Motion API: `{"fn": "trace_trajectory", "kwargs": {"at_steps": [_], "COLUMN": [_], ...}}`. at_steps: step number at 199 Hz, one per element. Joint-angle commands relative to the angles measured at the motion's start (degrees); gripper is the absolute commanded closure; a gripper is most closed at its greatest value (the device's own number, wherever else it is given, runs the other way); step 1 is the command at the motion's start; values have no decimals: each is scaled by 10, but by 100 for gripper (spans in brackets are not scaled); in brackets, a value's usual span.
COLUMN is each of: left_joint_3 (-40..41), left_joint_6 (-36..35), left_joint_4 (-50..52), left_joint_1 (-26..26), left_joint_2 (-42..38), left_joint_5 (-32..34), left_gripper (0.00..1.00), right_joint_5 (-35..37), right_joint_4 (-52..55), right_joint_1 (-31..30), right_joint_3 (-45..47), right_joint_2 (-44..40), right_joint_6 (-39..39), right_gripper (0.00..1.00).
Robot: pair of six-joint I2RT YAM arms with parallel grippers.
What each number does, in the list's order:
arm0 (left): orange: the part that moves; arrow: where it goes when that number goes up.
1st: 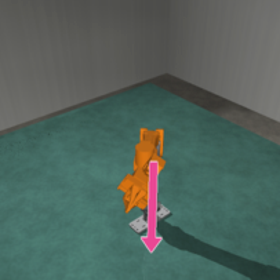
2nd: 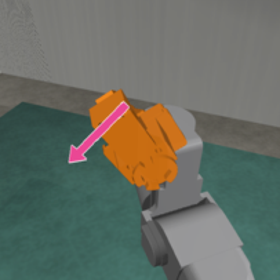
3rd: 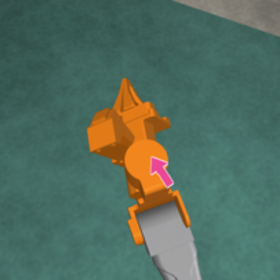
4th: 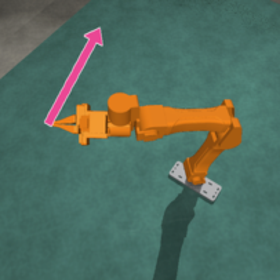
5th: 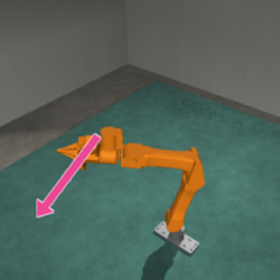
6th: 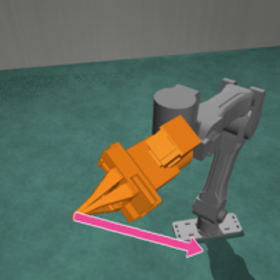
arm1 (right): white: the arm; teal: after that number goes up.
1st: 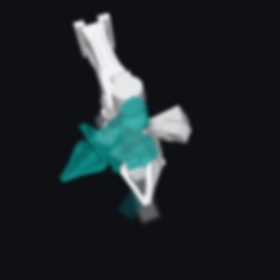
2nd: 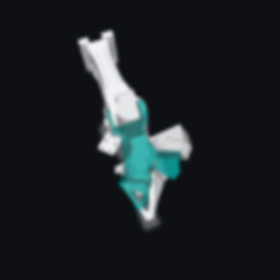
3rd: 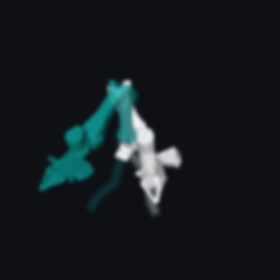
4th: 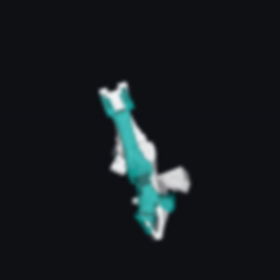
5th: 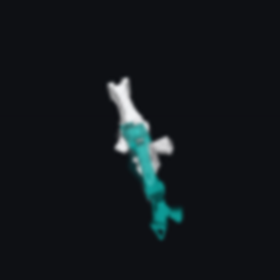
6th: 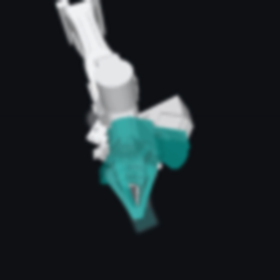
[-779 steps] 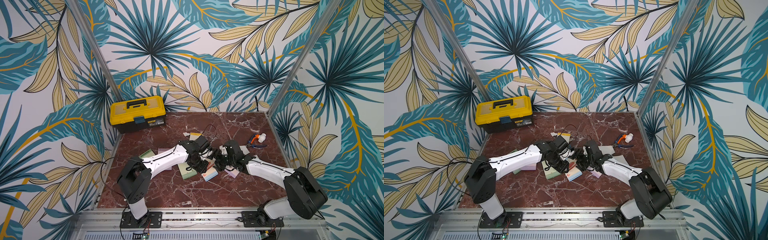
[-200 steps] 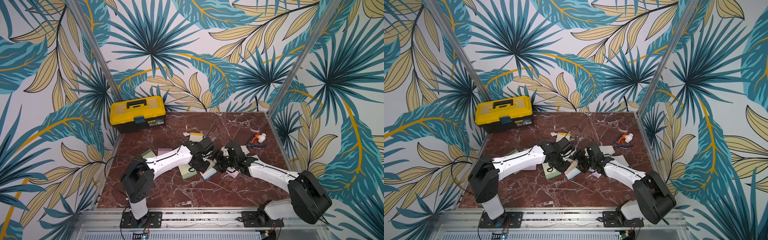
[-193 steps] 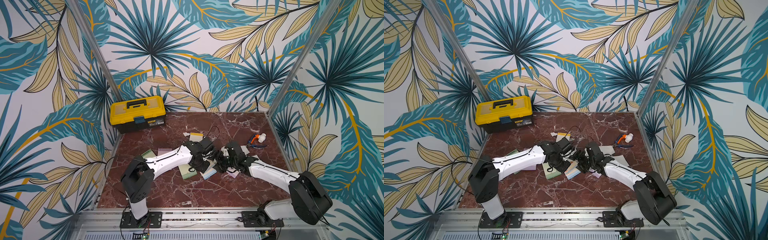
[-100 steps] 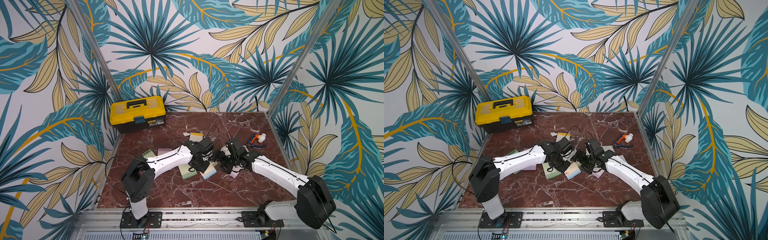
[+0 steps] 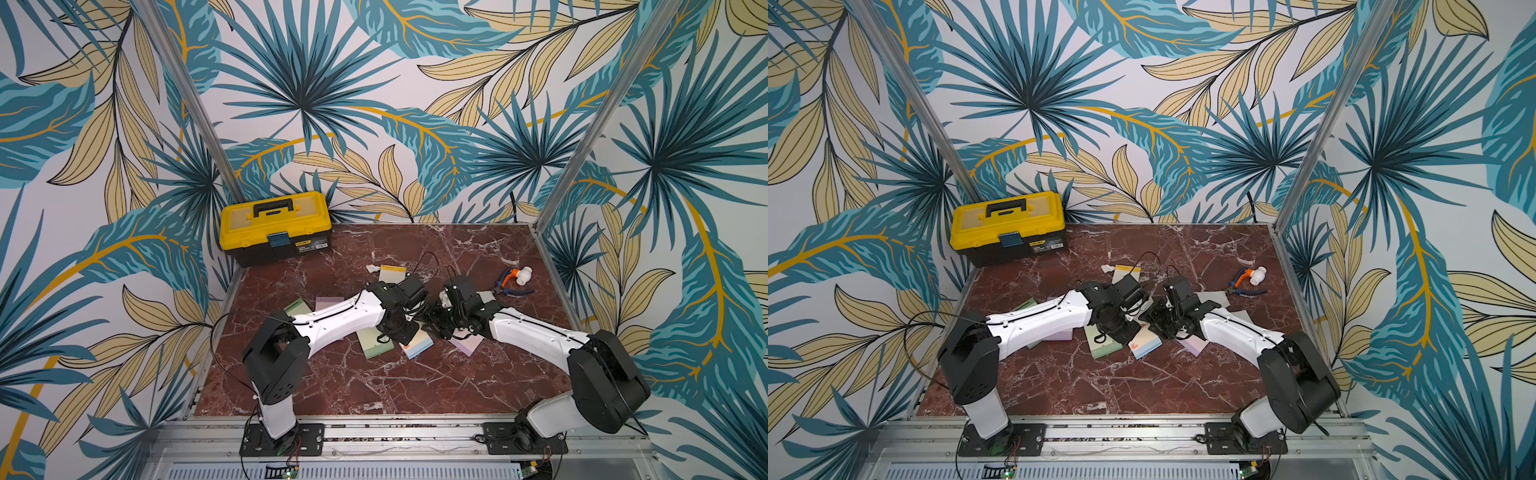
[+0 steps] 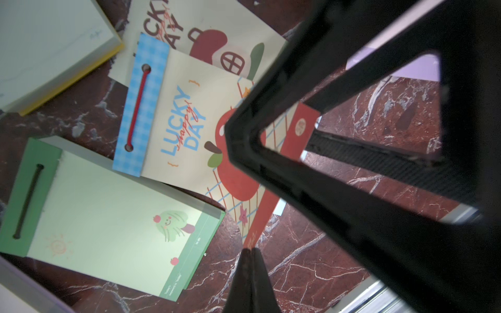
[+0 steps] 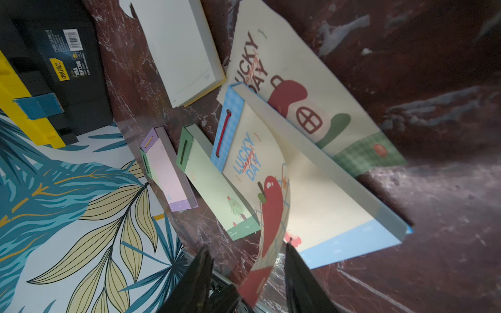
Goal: Tear off pages from different memo pads
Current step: Pick up the memo pad from the center of the board.
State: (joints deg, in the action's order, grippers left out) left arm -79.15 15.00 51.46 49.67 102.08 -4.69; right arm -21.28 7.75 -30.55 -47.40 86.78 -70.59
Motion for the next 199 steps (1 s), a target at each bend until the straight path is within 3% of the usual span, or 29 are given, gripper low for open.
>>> {"fn": "trace_trajectory", "kwargs": {"at_steps": [1, 17, 30, 44, 66, 97, 115, 141, 199], "left_joint_3": [-5, -2, -1, 1, 44, 122, 127, 132, 203], "left_joint_6": [4, 5, 9, 20, 60, 88, 59, 19, 44], "left_joint_4": [-4, -5, -4, 1, -23, -97, -102, -110, -193], "left_joint_1": [0, -1, -2, -5, -41, -113, -137, -162, -162], "left_joint_2": [-7, -10, -16, -35, -133, -267, -290, -292, -306], "left_joint_5": [8, 11, 16, 33, 36, 4, -24, -135, -231], "left_gripper": [100, 100, 100, 71, 49, 37, 34, 34, 30], "right_joint_5": [-4, -8, -12, -15, -15, -33, -56, -71, -125], "right_joint_4": [-29, -35, -41, -52, -43, 28, 112, 185, 225], "right_joint_1": [-4, -5, -6, -6, -6, -7, -6, -6, -5], "right_joint_3": [21, 23, 24, 21, 12, -47, -115, -193, -262], "right_joint_2": [7, 11, 15, 14, 6, 4, 13, 23, 21], "right_joint_6": [-29, -33, -37, -39, -30, 59, 147, 245, 293], "right_gripper": [59, 66, 82, 100, 100, 100, 100, 100, 100]}}
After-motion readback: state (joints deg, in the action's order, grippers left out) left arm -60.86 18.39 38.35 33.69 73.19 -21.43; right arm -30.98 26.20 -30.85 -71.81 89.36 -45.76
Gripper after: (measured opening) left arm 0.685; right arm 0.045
